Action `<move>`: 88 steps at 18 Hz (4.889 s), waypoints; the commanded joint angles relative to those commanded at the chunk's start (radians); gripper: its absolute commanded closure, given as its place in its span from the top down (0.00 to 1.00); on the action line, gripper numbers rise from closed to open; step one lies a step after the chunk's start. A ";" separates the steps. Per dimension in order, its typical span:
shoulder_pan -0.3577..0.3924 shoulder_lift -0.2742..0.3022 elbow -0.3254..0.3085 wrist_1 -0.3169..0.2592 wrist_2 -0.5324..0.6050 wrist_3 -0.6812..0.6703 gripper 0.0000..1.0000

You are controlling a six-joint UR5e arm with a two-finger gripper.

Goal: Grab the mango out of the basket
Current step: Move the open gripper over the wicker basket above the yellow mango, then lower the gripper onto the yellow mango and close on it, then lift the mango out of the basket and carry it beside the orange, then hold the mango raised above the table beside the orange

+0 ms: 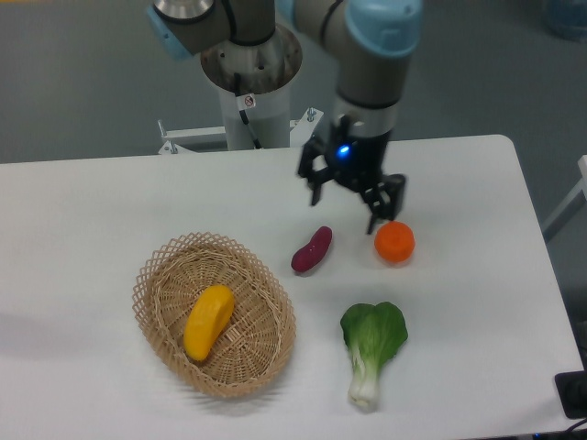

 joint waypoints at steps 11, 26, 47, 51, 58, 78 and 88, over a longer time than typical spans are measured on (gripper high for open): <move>-0.193 -0.175 -0.034 0.251 0.070 -0.347 1.00; -0.302 -0.301 -0.080 0.414 0.202 -0.405 1.00; -0.315 -0.309 -0.069 0.426 0.238 -0.398 0.44; -0.292 -0.264 -0.049 0.422 0.230 -0.393 0.45; -0.146 -0.177 -0.003 0.381 0.173 -0.260 0.45; 0.244 -0.060 0.017 0.192 0.026 0.351 0.45; 0.245 -0.057 0.029 0.190 0.026 0.355 0.45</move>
